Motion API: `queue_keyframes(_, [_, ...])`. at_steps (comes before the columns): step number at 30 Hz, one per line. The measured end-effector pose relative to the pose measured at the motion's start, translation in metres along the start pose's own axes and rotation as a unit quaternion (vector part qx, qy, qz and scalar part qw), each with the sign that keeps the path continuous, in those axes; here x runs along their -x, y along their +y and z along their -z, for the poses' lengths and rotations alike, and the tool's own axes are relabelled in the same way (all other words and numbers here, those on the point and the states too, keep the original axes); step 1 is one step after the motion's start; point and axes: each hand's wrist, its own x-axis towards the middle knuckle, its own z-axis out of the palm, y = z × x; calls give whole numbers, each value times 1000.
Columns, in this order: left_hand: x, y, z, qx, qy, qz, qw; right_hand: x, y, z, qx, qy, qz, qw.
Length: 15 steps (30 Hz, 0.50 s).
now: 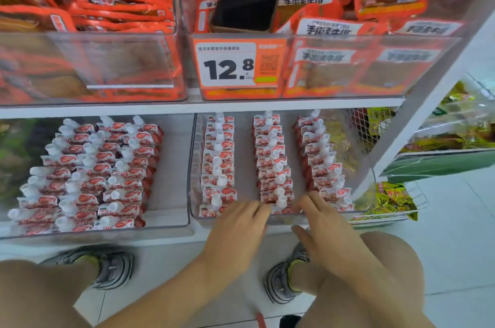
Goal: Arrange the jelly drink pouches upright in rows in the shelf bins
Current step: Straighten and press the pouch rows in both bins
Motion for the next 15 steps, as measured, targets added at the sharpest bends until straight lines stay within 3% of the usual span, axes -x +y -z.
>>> queue_keyframes(3, [-3,-6,-8,3,-20,22,1000,-9,7,-9,6,54,7,999])
queue_keyframes(7, [-9,-14,-11,64,-23,39,997,-18,19,-10,-6,57,28,998])
queue_keyframes(15, [-50,-23,2,73,35,65,995,-53,26,23,-37,92,64,993])
